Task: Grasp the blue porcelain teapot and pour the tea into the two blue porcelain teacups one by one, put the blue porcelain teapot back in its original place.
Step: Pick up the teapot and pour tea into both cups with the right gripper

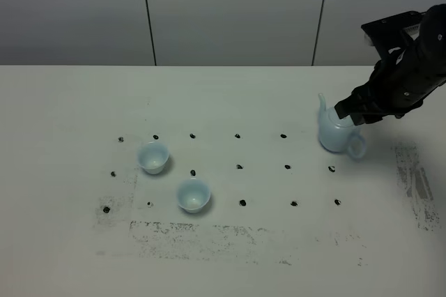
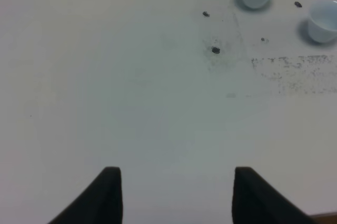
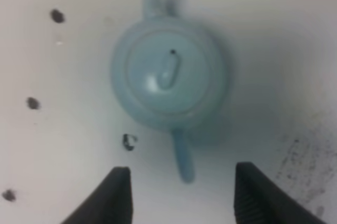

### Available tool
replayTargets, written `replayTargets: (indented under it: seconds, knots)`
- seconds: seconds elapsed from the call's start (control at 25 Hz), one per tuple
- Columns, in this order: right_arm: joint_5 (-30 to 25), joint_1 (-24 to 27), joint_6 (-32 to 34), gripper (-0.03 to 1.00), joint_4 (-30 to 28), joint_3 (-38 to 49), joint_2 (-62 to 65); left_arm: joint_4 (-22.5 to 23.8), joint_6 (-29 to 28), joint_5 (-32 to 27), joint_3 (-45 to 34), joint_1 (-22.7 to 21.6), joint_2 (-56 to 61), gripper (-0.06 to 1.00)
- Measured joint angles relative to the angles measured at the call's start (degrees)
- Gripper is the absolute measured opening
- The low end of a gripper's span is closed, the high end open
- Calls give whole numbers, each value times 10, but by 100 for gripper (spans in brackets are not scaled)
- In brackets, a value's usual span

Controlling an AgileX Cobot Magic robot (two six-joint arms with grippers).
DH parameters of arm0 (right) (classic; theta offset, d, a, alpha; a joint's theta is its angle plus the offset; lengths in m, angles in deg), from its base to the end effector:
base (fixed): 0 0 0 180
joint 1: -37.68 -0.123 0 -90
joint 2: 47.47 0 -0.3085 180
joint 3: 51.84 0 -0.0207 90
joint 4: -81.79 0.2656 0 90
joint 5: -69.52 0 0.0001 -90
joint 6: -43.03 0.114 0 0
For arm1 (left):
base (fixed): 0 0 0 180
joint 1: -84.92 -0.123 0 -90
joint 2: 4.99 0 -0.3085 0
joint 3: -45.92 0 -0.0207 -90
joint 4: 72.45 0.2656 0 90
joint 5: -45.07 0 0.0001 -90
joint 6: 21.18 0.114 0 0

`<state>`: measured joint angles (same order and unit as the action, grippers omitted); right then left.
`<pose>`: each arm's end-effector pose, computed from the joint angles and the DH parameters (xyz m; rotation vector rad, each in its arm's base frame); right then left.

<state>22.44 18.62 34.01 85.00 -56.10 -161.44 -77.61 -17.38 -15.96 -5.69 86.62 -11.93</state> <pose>0.4023 0.1439 0.2301 -0.6251 2.6678 0.1159 0.0082 -0.0092 0.2605 0.1024 2.0822 -0.0864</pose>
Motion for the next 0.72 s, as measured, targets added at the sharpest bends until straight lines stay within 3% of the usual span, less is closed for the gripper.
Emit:
replayTargets:
  seconds: [0.28, 0.52, 0.72]
  knots:
    - [98, -10, -5, 44, 6, 107, 16, 0, 0, 0, 0, 0, 0, 49]
    - [116, -11, -41, 55, -5, 110, 8, 0, 0, 0, 0, 0, 0, 49]
    - [113, 16, -106, 57, 35, 110, 3, 0, 0, 0, 0, 0, 0, 49]
